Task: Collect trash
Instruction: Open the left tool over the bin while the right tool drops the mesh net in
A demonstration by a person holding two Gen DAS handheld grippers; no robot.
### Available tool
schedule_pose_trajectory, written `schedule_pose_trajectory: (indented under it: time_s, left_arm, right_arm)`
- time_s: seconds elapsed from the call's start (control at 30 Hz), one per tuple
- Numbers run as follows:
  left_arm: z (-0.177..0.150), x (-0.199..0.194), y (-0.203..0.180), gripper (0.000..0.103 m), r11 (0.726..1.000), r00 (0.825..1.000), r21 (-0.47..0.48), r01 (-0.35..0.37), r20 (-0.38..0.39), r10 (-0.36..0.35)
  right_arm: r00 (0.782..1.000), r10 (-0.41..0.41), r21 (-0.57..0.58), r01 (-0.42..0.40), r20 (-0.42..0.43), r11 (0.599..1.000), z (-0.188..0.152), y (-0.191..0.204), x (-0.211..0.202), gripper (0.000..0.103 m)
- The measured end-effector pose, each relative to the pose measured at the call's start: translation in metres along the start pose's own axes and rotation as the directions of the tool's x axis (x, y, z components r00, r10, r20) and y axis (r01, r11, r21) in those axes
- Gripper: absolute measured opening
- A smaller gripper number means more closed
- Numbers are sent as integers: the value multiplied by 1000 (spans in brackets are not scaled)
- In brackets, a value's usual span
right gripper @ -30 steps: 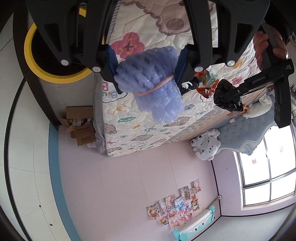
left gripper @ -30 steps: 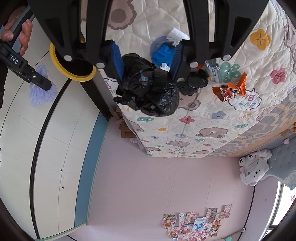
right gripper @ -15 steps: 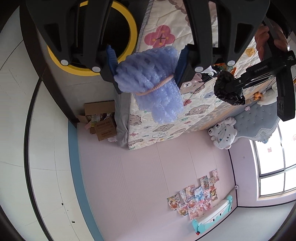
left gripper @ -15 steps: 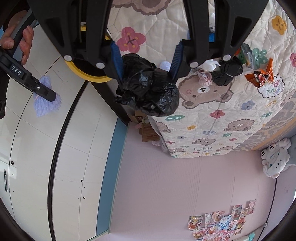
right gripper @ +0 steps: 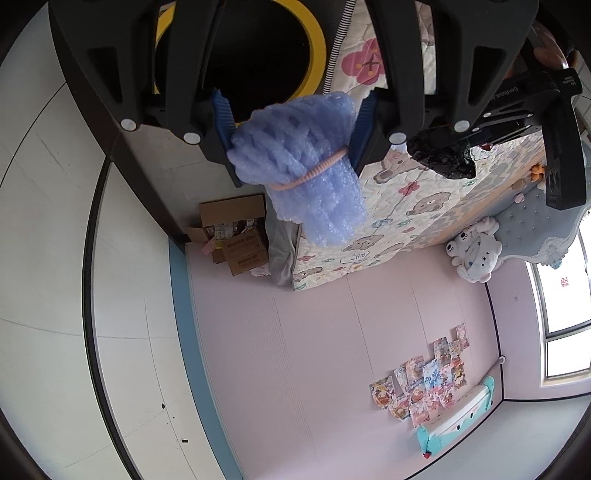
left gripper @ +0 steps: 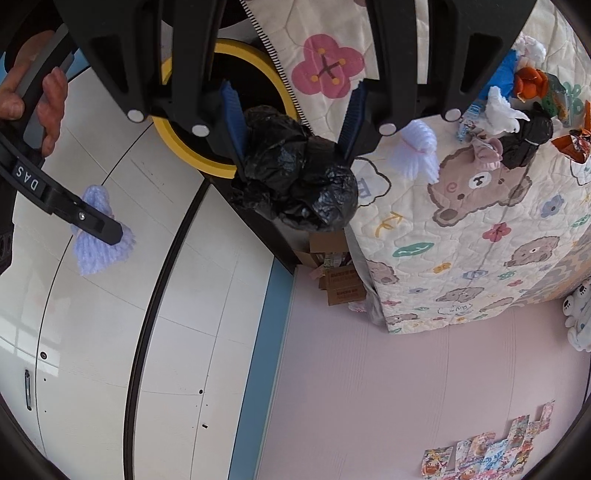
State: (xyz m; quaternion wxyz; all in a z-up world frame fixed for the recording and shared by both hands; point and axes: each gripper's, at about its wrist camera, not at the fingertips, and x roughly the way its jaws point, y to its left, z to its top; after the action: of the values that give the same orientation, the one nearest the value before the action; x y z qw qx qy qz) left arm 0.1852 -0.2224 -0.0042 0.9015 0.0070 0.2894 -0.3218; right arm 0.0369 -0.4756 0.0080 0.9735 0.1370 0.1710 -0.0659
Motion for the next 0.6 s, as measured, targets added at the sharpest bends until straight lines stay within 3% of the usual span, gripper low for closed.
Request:
schedule_pose_trajectory:
  time_s: [0.6]
  left_arm:
    - [-13, 87, -40, 43, 996, 988, 18, 84, -128, -81]
  right_arm:
    - [997, -21, 99, 28, -72, 995, -3, -48, 44, 52]
